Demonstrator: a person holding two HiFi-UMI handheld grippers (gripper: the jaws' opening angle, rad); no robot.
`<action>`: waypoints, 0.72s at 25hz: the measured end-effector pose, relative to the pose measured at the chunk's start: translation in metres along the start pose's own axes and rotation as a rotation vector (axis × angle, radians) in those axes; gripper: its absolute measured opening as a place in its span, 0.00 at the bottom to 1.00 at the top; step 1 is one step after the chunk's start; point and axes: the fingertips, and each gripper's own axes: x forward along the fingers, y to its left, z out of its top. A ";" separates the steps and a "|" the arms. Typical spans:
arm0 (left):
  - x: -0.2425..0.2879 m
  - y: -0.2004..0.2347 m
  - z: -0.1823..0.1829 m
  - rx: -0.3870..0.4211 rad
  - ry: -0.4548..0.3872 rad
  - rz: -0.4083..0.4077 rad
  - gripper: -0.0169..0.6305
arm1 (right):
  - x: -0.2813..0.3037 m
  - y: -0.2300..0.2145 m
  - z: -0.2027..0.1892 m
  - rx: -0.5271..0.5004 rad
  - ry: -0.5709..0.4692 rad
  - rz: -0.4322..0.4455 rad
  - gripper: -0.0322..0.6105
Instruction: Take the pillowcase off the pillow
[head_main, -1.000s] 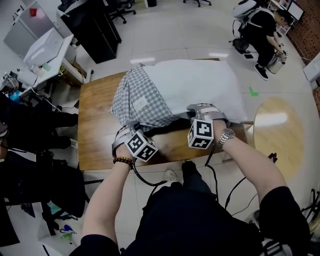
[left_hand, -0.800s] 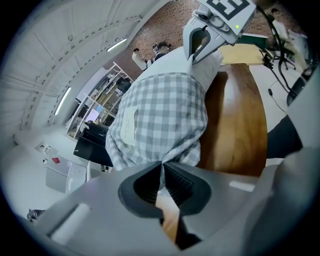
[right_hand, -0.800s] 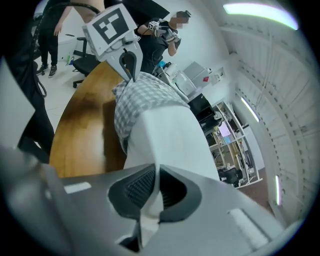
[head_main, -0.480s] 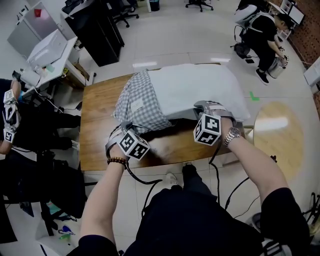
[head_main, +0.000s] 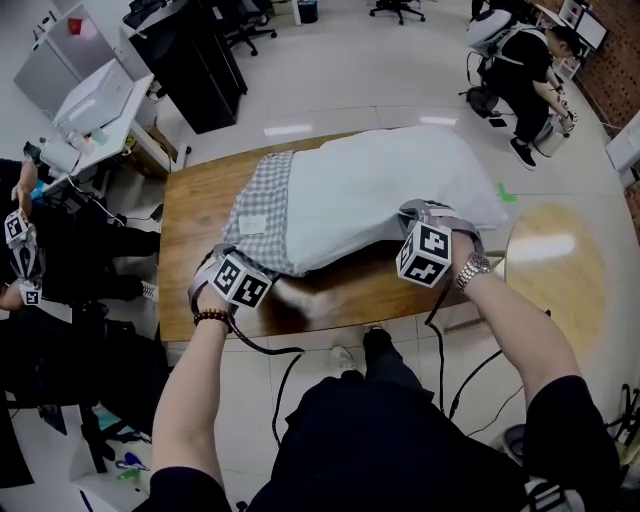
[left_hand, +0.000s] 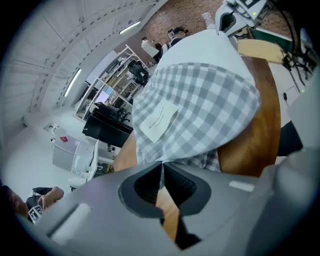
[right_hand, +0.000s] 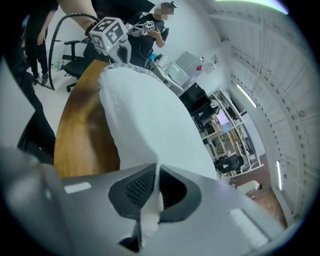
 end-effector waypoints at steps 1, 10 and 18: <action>0.000 -0.001 0.000 0.002 -0.002 -0.002 0.04 | -0.001 0.003 0.003 -0.011 -0.008 0.003 0.07; -0.019 0.020 0.016 -0.016 -0.125 0.070 0.14 | -0.029 0.026 0.032 0.031 -0.095 0.209 0.27; -0.045 0.044 0.036 -0.056 -0.206 0.109 0.18 | -0.060 0.013 0.078 0.053 -0.168 0.240 0.27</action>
